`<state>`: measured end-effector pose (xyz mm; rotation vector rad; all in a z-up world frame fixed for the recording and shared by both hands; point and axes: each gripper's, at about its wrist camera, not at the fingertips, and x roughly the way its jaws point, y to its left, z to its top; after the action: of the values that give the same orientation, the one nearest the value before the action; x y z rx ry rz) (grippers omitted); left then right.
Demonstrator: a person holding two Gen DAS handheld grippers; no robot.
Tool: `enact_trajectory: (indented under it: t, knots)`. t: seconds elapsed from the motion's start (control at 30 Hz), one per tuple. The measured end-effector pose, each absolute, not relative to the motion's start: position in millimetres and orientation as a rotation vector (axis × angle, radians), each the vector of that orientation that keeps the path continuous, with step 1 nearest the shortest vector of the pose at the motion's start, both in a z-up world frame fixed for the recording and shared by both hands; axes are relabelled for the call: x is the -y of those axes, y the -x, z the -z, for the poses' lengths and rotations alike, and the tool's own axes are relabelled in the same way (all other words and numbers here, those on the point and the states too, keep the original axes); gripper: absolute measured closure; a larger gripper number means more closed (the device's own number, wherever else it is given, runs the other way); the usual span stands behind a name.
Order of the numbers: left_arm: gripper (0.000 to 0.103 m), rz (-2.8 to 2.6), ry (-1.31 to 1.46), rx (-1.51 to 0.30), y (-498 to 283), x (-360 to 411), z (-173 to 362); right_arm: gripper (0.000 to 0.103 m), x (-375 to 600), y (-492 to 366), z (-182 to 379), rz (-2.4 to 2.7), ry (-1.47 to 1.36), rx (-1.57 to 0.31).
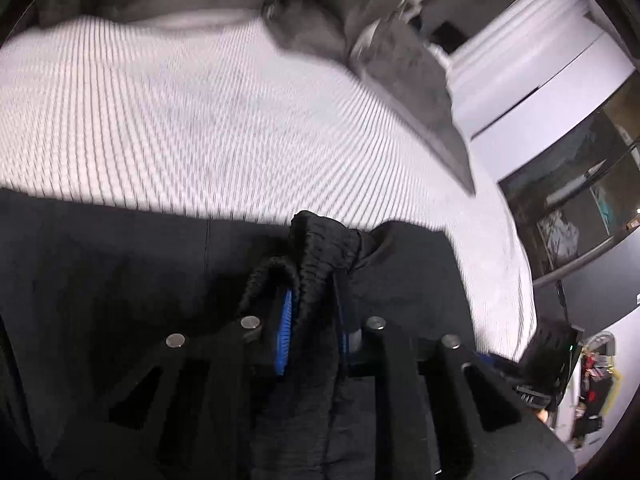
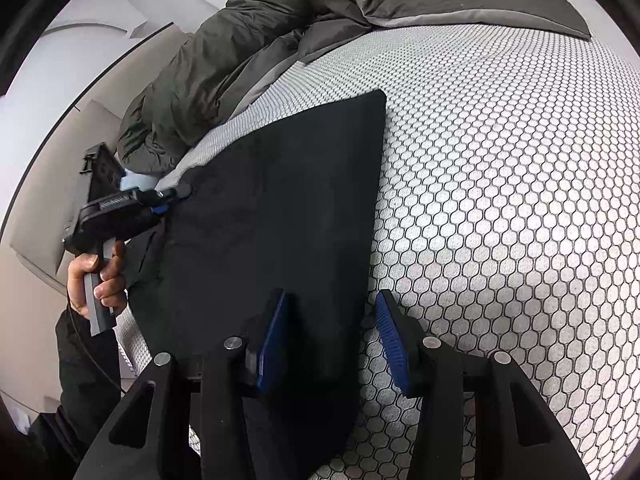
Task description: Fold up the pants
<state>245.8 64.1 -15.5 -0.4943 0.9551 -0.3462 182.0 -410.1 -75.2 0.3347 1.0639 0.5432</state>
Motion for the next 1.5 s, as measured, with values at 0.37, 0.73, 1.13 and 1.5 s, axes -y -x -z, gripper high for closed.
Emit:
enact_trajectory:
  t: [0.37, 0.73, 1.13, 1.5]
  knots:
    - [0.031, 0.207, 0.365, -0.946, -225, -50, -4, 0.057, 428, -170, 72, -0.552, -0.362, -1.035]
    - [0.012, 0.291, 0.057, -0.898, -130, -5, -2, 0.063, 425, -129, 85, -0.689, -0.486, -1.065]
    - [0.012, 0.279, -0.017, -1.008, -93, -35, 41, 0.083, 421, -147, 83, -0.579, -0.461, -1.091]
    - [0.011, 0.276, 0.0, -1.027, -110, -33, 48, 0.092, 414, -122, 84, -0.626, -0.402, -1.073]
